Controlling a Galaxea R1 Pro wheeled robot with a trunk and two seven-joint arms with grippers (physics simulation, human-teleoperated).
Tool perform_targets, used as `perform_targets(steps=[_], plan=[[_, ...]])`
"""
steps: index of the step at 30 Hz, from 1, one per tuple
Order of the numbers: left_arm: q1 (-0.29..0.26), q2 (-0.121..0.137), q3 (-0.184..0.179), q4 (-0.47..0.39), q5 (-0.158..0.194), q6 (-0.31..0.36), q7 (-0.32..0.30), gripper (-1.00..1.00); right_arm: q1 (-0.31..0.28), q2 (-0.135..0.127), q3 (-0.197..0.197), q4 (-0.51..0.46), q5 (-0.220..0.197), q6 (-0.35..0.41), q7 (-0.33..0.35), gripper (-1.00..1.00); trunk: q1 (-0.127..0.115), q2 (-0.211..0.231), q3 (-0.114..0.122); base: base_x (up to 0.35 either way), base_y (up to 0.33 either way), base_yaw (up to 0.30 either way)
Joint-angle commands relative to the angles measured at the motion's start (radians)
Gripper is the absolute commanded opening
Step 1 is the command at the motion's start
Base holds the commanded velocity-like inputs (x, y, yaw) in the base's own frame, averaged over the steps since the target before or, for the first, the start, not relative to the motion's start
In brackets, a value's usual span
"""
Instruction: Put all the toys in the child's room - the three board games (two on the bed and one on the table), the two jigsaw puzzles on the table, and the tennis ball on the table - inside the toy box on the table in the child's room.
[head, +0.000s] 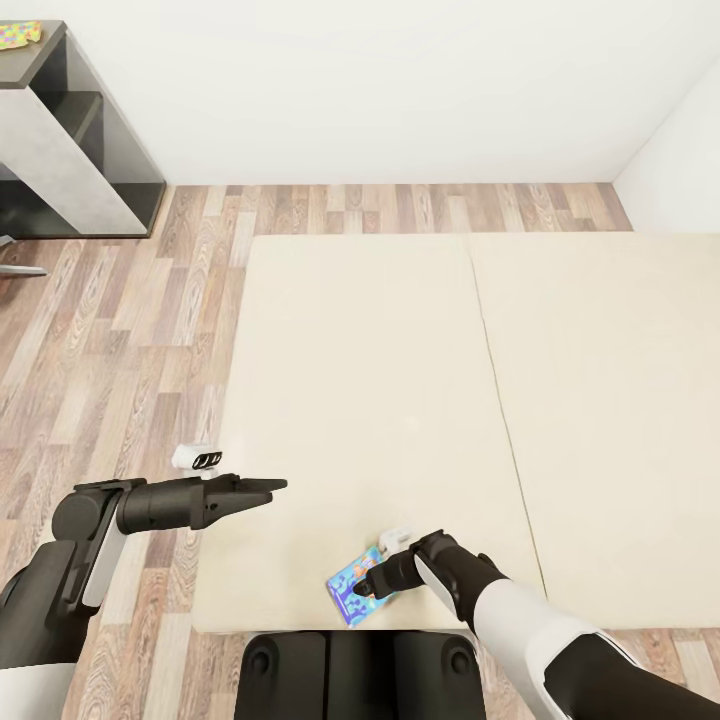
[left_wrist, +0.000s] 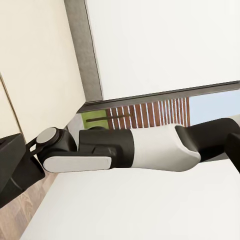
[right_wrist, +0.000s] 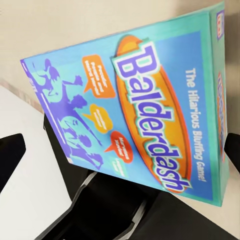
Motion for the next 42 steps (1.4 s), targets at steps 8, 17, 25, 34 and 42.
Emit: perform_targets(steps=[8,17,25,34,42], plan=[[0.000,0.000,0.000,0.000,0.000,0.011,-0.004,1.00,-0.001,-0.001,0.007,-0.001,-0.010,0.004,-0.002,1.00,0.001,-0.002,-0.001,0.000,0.001,0.000],[0.000,0.000,0.000,0.000,-0.001,0.011,-0.004,1.00,-0.001,-0.001,0.007,-0.001,-0.010,0.004,-0.002,1.00,0.001,-0.002,-0.001,0.000,0.049,0.000],[0.000,0.000,0.000,0.000,-0.001,0.011,-0.004,1.00,-0.001,-0.001,0.007,-0.001,-0.010,0.004,-0.002,1.00,0.001,-0.002,-0.001,0.000,0.012,0.000],[0.000,0.000,0.000,0.000,0.000,0.011,-0.004,1.00,-0.001,-0.001,0.007,-0.001,-0.011,0.004,-0.002,1.00,0.001,-0.002,-0.001,0.000,0.037,0.000],[0.000,0.000,0.000,0.000,0.000,0.011,-0.004,1.00,-0.001,-0.001,0.007,-0.001,-0.010,0.004,-0.002,1.00,0.001,-0.002,-0.001,0.000,0.015,0.000]])
